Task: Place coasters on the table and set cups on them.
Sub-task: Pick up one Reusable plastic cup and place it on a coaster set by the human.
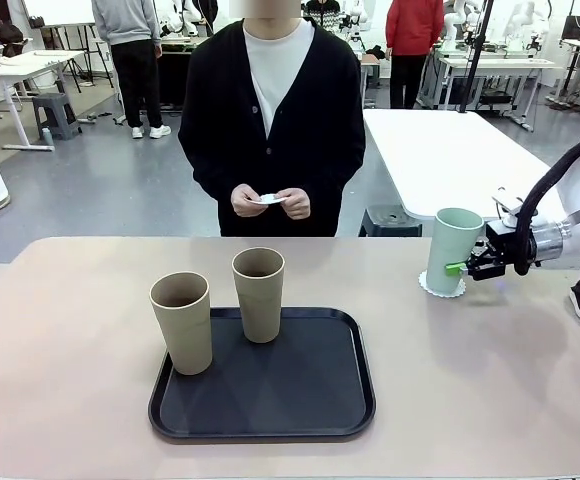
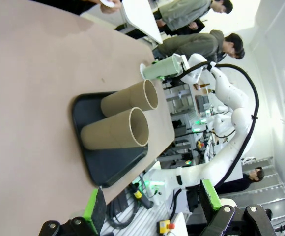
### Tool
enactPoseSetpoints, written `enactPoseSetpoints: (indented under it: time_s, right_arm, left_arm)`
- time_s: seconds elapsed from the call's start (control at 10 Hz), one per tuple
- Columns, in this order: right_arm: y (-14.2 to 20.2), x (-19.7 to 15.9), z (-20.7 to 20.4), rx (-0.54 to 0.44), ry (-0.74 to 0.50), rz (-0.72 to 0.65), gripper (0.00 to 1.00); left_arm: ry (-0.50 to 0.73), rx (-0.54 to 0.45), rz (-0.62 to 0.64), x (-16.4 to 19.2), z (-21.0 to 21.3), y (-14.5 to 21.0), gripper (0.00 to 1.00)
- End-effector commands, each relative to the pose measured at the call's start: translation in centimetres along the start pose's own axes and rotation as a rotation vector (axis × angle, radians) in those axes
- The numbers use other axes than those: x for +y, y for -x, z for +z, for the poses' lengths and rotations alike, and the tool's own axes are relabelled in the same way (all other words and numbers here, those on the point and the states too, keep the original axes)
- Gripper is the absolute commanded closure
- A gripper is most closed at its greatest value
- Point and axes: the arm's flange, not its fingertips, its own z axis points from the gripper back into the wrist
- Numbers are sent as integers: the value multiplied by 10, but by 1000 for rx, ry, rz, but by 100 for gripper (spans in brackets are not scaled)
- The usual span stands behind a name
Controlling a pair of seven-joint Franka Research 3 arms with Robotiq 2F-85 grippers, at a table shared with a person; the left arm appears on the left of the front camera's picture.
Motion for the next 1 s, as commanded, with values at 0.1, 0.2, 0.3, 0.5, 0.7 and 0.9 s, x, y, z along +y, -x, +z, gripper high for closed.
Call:
enactPoseSetpoints:
  time_s: [0.1,0.2,0.3,0.5,0.7,0.9]
  right_arm:
    - [2,-11,2,11,0,-41,18]
    - [4,-13,3,13,-2,-45,18]
    - [5,-13,3,12,-5,-48,18]
    - [5,-13,4,14,-9,-49,18]
    - [7,-14,4,23,-7,-59,2]
    - [7,-13,4,39,-11,-66,0]
  left_arm:
    - [8,-8,0,-1,-1,-1,0]
    - [8,-8,0,-1,-1,-1,0]
    - [8,-8,0,-1,-1,-1,0]
    - [8,-8,0,-1,-1,-1,0]
    - [8,-8,0,-1,-1,-1,0]
    - [8,-8,0,-1,-1,-1,0]
